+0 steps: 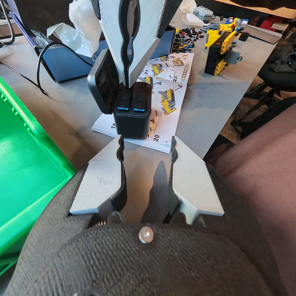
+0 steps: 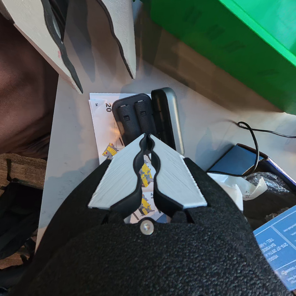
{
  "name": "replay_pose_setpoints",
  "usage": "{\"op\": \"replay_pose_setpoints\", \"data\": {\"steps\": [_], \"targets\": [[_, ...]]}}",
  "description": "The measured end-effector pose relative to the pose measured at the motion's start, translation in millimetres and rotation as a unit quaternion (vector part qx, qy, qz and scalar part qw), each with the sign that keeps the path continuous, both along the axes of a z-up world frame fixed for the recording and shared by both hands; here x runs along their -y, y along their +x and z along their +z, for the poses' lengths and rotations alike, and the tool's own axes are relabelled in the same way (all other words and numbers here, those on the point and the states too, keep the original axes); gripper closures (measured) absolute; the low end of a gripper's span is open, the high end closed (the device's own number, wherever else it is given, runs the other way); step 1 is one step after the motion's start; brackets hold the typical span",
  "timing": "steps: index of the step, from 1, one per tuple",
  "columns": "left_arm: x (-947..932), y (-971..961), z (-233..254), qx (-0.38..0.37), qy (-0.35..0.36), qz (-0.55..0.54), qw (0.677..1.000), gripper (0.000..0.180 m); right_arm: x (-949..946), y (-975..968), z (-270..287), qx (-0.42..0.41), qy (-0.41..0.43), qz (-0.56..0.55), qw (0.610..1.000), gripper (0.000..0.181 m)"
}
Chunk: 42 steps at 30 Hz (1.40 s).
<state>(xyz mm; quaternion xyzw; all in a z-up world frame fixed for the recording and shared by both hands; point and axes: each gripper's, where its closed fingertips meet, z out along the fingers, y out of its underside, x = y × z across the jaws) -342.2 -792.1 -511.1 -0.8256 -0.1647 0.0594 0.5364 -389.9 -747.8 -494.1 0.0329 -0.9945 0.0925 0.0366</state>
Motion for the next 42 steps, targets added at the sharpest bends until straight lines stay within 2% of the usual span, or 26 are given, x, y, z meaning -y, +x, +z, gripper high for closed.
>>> {"op": "replay_pose_setpoints", "data": {"steps": [4,6,8,10,11,12,17,20,24,29,32,36,42], "targets": [[0.2,-2.2,-1.2,-0.002,-0.009,0.017,1.000,0.120,2.6,6.4,9.3,0.030,-0.070,-0.057,0.995,0.181],[-1.0,-1.6,-1.1,0.005,-0.012,0.026,1.000,0.116,4.5,6.1,24.8,0.029,-0.131,-0.099,0.986,0.159],[-5.1,1.9,-0.1,0.022,-0.008,0.028,0.999,0.111,-0.9,10.6,32.1,0.038,-0.165,-0.139,0.976,0.152],[-9.6,3.5,1.2,0.031,-0.007,0.031,0.999,0.108,-11.8,10.2,25.3,0.034,-0.164,-0.189,0.968,0.115],[-10.7,1.7,1.4,0.027,-0.010,0.038,0.999,0.108,-19.8,8.2,18.1,0.019,-0.151,-0.212,0.965,0.105],[-11.6,-0.5,1.5,0.022,-0.014,0.045,0.999,0.108,-27.5,6.3,11.0,0.000,-0.139,-0.227,0.964,0.102],[-12.3,-10.8,-0.7,0.018,-0.033,0.090,0.995,0.107,-33.1,13.6,-1.1,-0.047,-0.172,-0.263,0.948,0.104],[-10.1,-16.0,0.9,0.019,-0.042,0.133,0.990,0.099,-48.2,4.5,-9.0,-0.110,-0.157,-0.290,0.938,0.093],[-13.8,-15.6,7.9,-0.002,-0.047,0.160,0.986,0.089,-45.7,2.9,-27.6,-0.112,-0.169,-0.323,0.924,0.089],[-22.2,-20.5,8.0,-0.036,-0.083,0.181,0.979,0.089,-47.8,-9.0,-36.2,-0.149,-0.178,-0.361,0.903,0.084],[-26.8,-22.5,3.7,-0.052,-0.104,0.179,0.977,0.089,-41.8,-3.0,-42.4,-0.143,-0.182,-0.350,0.908,0.083],[-29.3,-21.6,-5.4,-0.051,-0.131,0.164,0.976,0.091,-36.5,4.3,-44.0,-0.143,-0.188,-0.334,0.912,0.093],[-26.2,-25.9,-12.4,-0.041,-0.164,0.158,0.973,0.088,-37.9,9.2,-43.7,-0.135,-0.192,-0.322,0.917,0.086]]}}
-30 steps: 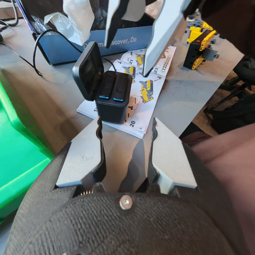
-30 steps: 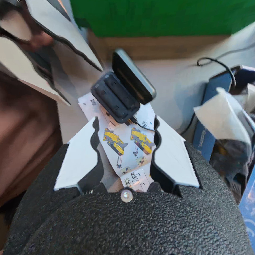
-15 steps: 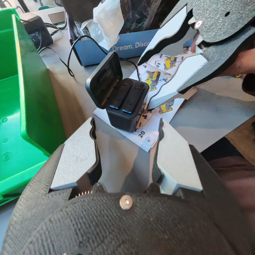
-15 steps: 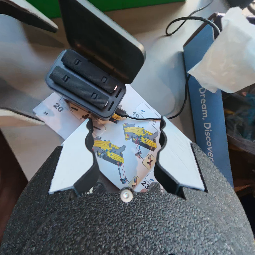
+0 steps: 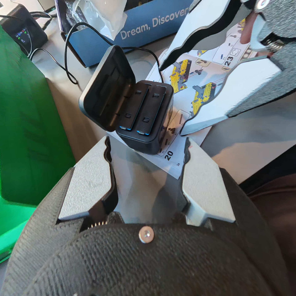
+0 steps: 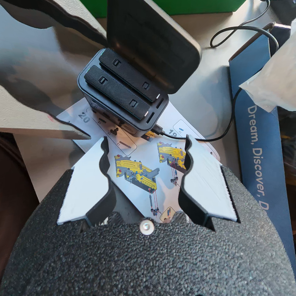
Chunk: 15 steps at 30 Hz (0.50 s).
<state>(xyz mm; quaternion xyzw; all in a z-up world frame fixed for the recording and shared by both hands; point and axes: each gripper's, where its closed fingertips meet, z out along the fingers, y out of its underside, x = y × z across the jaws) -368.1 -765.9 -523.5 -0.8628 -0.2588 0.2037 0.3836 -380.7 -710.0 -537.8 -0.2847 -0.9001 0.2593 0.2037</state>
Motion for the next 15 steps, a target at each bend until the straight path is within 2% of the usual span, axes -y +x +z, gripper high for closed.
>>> {"op": "replay_pose_setpoints", "data": {"steps": [10,15], "targets": [[-6.9,-6.7,-14.7,0.003,-0.042,-0.006,0.999,0.086,-7.0,1.2,-1.3,0.007,-0.008,-0.002,1.000,0.086],[-5.0,-8.9,-14.2,0.004,-0.042,-0.011,0.999,0.089,-3.0,2.8,8.8,0.016,-0.031,0.042,0.999,0.084]]}}
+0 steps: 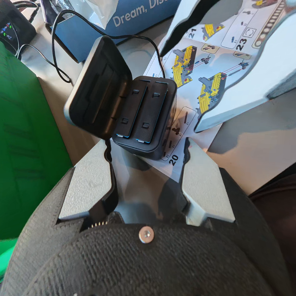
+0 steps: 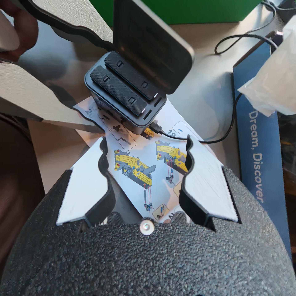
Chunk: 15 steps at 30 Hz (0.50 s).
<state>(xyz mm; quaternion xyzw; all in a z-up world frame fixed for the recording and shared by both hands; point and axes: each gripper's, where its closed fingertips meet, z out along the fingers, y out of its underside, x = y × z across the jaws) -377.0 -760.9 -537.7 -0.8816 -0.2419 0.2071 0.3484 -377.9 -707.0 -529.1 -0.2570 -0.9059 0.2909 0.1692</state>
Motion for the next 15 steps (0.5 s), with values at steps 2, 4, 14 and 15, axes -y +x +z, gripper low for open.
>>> {"op": "replay_pose_setpoints", "data": {"steps": [2,4,14,15], "targets": [[1.8,0.1,1.7,-0.003,-0.001,-0.002,1.000,0.090,-0.6,-3.3,7.9,-0.007,-0.006,0.016,1.000,0.083],[4.0,0.0,4.9,-0.013,-0.004,0.002,1.000,0.090,-0.5,-8.3,17.3,-0.020,-0.011,0.029,0.999,0.083],[8.7,-3.6,26.0,-0.066,-0.009,0.000,0.998,0.090,25.2,-14.0,34.8,-0.060,0.002,0.135,0.989,0.076],[11.1,-5.6,25.4,-0.071,-0.021,0.000,0.997,0.091,27.0,-16.5,35.3,-0.066,0.013,0.141,0.988,0.074]]}}
